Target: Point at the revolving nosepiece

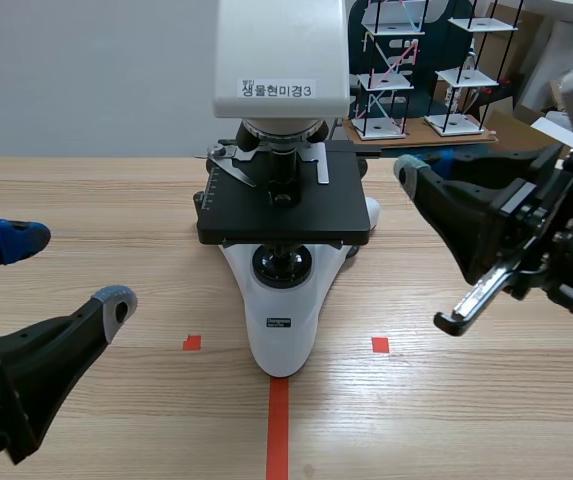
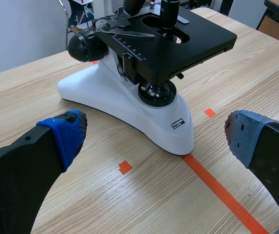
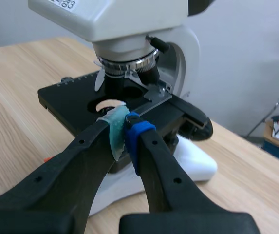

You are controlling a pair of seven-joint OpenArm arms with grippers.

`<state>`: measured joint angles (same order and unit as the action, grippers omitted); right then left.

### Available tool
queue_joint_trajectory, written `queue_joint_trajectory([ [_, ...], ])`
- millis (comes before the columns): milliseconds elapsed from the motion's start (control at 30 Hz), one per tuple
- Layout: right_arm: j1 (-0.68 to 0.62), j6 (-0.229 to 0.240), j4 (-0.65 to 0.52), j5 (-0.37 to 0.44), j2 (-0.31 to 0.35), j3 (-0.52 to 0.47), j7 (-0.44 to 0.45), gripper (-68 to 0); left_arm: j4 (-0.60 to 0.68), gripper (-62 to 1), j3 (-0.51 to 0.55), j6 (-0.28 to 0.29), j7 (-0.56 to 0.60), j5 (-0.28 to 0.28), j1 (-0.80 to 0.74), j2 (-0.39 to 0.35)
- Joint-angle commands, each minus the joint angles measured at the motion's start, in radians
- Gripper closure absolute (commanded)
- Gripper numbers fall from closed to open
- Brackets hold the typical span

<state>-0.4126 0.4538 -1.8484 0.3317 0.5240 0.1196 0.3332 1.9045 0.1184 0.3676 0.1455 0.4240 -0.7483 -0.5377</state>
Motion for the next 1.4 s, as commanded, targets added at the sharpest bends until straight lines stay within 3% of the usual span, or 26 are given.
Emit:
queue_joint_trajectory([
  [0, 0.023, -0.009, 0.023, 0.007, 0.011, 0.01, 0.032, -1.9, 0.011, -59.6, 0.004, -0.006, 0.014, 0.006, -0.002, 0.003],
  [533, 0.211, -0.039, 0.157, 0.003, 0.011, 0.116, 0.081, -1.9, 0.011, -59.6, 0.004, -0.006, 0.014, 0.006, -0.002, 0.003],
  [1367, 0.219, -0.041, 0.157, 0.004, 0.011, 0.117, 0.089, -2.0, 0.011, -59.6, 0.004, -0.006, 0.014, 0.006, -0.002, 0.003],
])
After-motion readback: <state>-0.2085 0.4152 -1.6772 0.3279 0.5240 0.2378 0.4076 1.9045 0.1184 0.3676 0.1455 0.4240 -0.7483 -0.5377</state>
